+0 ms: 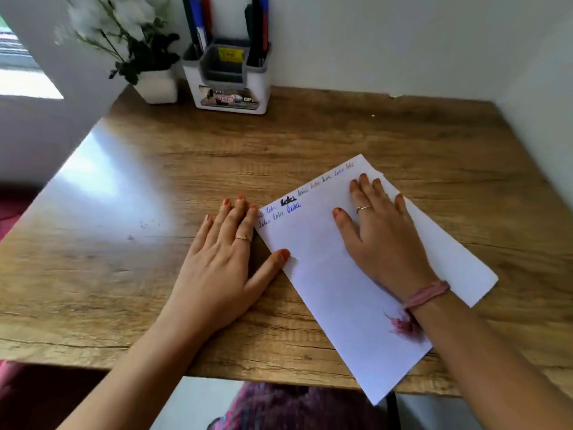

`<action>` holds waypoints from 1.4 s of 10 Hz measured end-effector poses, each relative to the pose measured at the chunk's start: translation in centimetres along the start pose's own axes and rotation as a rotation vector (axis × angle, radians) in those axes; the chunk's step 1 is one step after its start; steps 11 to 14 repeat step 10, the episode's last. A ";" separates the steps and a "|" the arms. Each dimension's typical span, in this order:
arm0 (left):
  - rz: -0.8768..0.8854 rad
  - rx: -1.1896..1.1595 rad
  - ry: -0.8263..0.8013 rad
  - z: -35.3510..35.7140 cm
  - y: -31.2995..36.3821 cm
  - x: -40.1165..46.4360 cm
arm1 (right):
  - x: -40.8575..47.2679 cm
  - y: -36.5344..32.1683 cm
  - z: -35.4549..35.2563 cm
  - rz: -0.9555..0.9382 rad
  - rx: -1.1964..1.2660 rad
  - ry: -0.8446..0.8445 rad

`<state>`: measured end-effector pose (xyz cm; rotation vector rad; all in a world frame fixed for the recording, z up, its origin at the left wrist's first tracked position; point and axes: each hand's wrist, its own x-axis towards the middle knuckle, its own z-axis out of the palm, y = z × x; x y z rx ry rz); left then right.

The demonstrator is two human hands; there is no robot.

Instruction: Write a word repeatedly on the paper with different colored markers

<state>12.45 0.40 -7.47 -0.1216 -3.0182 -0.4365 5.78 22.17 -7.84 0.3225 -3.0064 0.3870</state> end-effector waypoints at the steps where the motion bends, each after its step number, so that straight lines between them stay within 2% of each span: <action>1: -0.038 0.004 -0.028 -0.2 0.4 0.1 | -0.1 -0.2 -0.3 0.003 0.007 -0.020; 5: -0.116 0.013 -0.225 -2.3 1.4 0.7 | -0.2 -0.9 -2.1 0.070 -0.003 -0.157; 8: -0.091 0.003 -0.216 -1.8 0.9 1.1 | 0.1 -0.8 -1.7 0.070 0.002 -0.162; 10: -0.098 -0.161 -0.138 -2.5 0.5 3.9 | 1.6 -0.3 -2.5 0.042 0.072 -0.090; 14: -0.098 -0.161 -0.138 -2.5 0.5 3.9 | 1.6 -0.3 -2.5 0.042 0.072 -0.090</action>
